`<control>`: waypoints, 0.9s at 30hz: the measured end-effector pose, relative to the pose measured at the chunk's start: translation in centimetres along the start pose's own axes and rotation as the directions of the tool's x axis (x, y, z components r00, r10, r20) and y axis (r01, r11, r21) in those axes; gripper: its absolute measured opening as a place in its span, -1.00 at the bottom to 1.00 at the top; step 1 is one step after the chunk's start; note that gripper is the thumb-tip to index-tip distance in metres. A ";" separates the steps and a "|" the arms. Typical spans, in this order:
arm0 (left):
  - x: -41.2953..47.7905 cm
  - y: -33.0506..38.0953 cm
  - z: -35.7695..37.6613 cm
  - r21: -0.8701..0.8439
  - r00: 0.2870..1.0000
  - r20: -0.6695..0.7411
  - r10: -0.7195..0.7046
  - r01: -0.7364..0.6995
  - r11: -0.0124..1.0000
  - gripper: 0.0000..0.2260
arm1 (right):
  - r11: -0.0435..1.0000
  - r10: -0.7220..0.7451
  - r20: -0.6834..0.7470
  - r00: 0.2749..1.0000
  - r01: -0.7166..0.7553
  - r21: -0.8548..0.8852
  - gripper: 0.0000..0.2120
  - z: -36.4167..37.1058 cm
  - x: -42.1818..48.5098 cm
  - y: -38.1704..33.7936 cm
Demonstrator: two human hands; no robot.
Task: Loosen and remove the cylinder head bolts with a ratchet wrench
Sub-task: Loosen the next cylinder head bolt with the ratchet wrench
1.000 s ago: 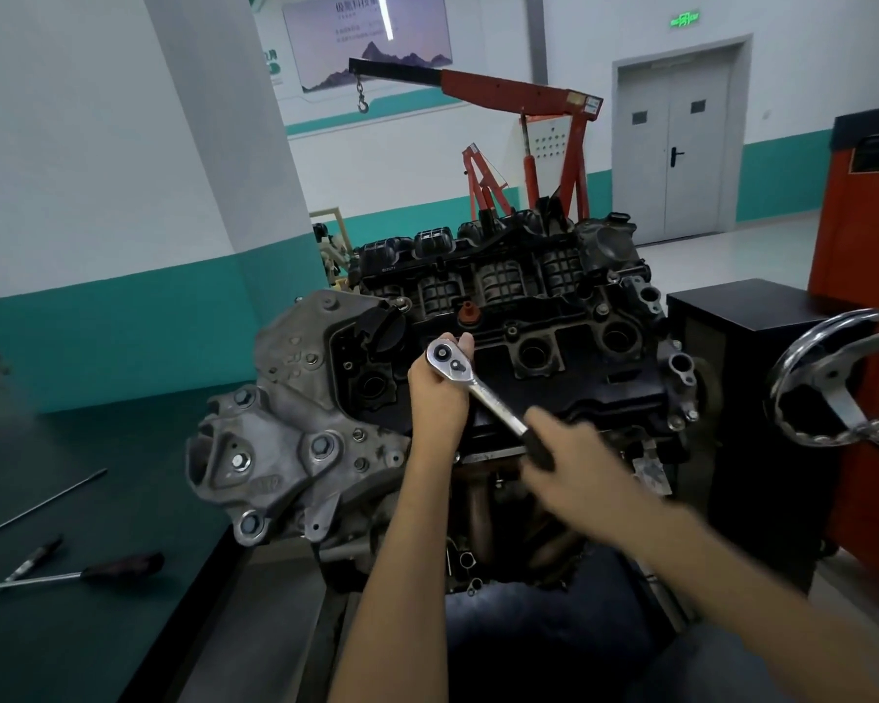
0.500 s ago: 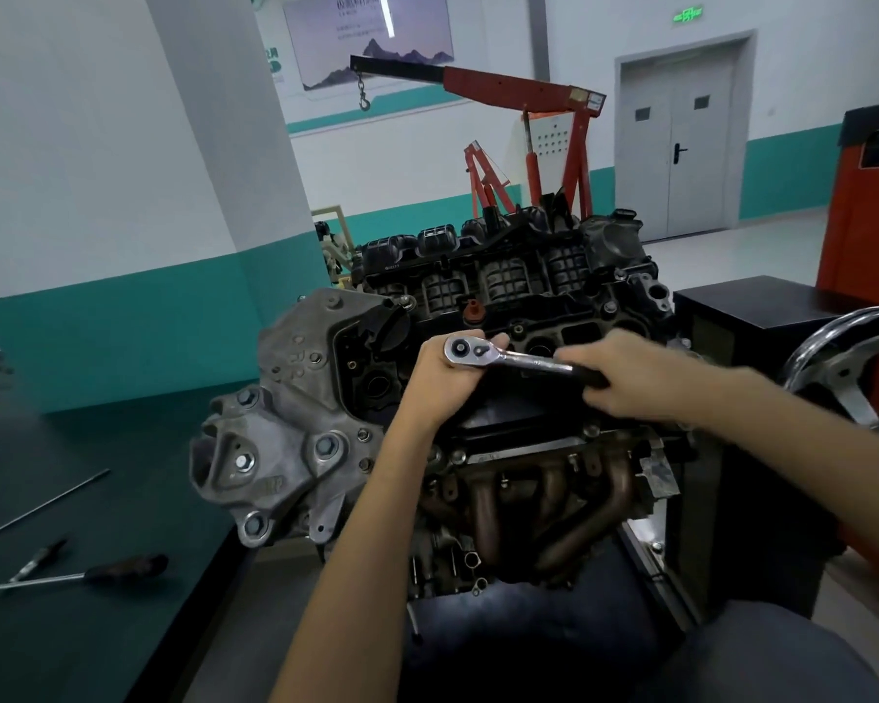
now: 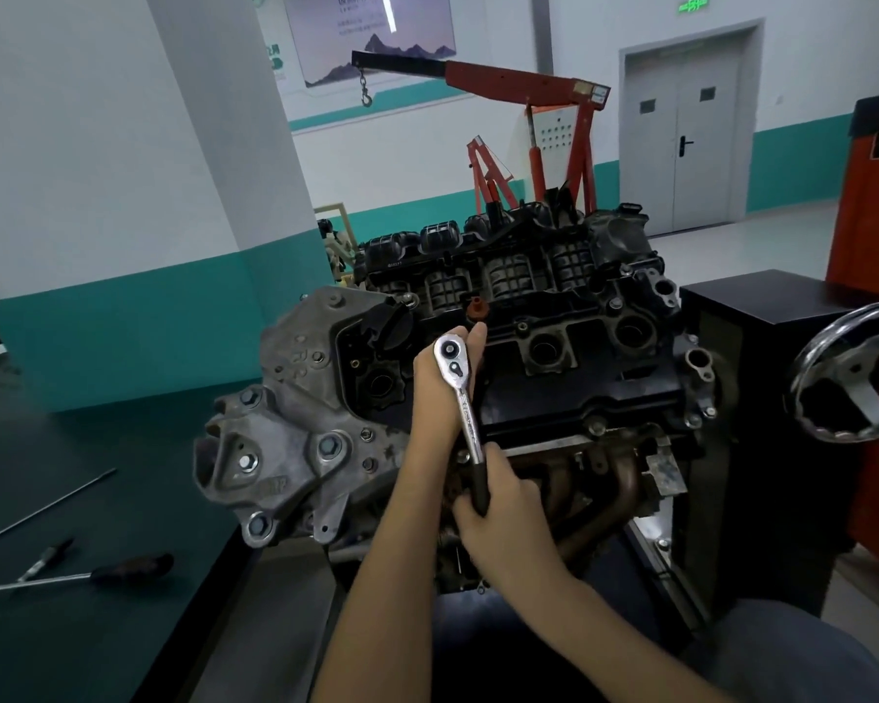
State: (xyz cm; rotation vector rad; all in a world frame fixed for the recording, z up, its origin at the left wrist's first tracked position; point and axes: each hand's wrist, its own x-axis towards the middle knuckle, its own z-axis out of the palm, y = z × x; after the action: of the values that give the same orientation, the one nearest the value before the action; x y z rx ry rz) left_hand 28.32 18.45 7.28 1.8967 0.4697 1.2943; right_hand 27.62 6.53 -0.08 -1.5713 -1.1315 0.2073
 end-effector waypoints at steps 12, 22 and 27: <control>-0.2 -0.1 0.0 -0.106 0.999 0.034 -0.004 0.008 0.994 -0.51 | 0.556 -0.192 0.344 0.919 0.390 -0.734 -0.75 -14.8 8.9 -0.5; 0.0 -0.1 0.7 0.058 0.998 -0.070 -0.002 0.006 0.998 -0.55 | 0.972 0.065 0.236 0.970 -0.116 0.206 -0.86 -2.3 0.6 0.0; 0.6 -0.5 -0.5 0.036 0.994 0.105 -0.019 0.015 0.999 -0.49 | 0.966 0.185 0.483 0.856 -0.249 0.070 -0.78 -8.5 3.9 -0.7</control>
State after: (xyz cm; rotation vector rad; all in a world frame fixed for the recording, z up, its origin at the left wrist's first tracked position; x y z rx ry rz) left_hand 28.20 19.38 7.37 1.9753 0.4558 1.1751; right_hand 34.87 3.69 5.09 -1.5713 -1.2758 0.8428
